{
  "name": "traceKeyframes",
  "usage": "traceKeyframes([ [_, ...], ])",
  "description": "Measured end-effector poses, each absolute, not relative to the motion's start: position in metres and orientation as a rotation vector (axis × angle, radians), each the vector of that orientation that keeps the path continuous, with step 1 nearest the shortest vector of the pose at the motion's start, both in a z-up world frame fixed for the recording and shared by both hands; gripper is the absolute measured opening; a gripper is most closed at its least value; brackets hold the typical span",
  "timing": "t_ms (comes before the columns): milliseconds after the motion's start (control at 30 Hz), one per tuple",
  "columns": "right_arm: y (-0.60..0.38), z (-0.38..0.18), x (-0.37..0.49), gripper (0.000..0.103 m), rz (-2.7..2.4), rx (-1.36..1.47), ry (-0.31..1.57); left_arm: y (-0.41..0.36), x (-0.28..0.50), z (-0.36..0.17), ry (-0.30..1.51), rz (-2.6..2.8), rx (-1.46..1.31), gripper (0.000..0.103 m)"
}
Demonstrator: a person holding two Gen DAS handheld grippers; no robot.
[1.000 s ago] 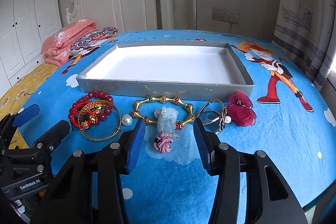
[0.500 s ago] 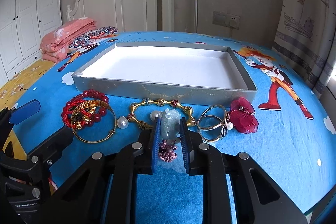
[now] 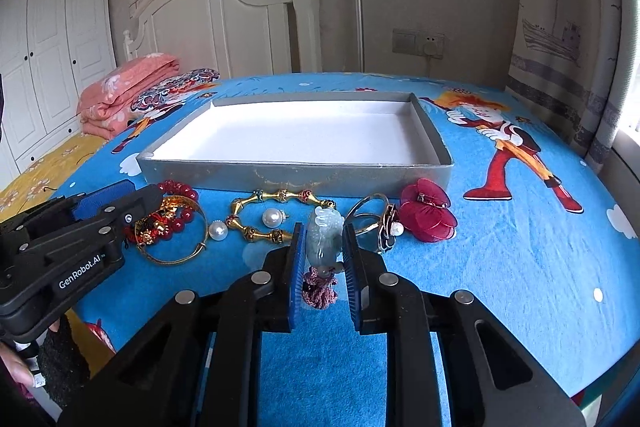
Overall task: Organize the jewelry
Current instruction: 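Grasp the jade tassel pendant with the right tool while the left tool grasps the gold bangle, then carry pendant and bangle into the white tray and open both tools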
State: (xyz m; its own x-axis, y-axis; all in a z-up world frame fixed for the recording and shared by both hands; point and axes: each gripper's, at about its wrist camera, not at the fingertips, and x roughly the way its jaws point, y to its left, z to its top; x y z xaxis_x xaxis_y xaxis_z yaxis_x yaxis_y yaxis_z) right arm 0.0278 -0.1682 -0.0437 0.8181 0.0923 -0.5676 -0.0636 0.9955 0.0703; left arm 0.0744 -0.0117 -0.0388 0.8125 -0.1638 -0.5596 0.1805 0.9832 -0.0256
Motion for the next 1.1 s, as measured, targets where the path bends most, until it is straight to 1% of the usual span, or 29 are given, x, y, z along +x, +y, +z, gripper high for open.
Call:
traceKeyframes([
  [33,-0.169,-0.045,0.027,0.02,0.086,0.053,0.608,-0.013,0.075,-0.042,0.605,-0.18,0.036,0.03],
  [67,-0.17,-0.046,0.027,0.02,0.088,0.055,0.608,-0.013,0.076,-0.045,0.62,-0.181,0.038,0.025],
  [167,-0.17,-0.049,0.025,0.02,0.091,0.054,0.607,-0.012,0.077,-0.051,0.632,-0.174,0.057,0.016],
  [233,-0.17,-0.049,0.024,0.02,0.097,0.053,0.605,-0.011,0.079,-0.054,0.646,-0.181,0.054,0.015],
  [333,-0.17,-0.049,0.023,0.02,0.1,0.051,0.598,-0.015,0.078,-0.054,0.629,-0.18,0.082,0.007],
  [767,-0.167,-0.037,0.014,0.02,0.107,0.03,0.547,-0.001,0.061,-0.029,0.566,-0.205,-0.005,0.006],
  [1100,-0.17,-0.018,0.044,0.02,0.091,-0.003,0.546,-0.009,0.1,-0.018,0.605,-0.198,-0.006,0.006],
])
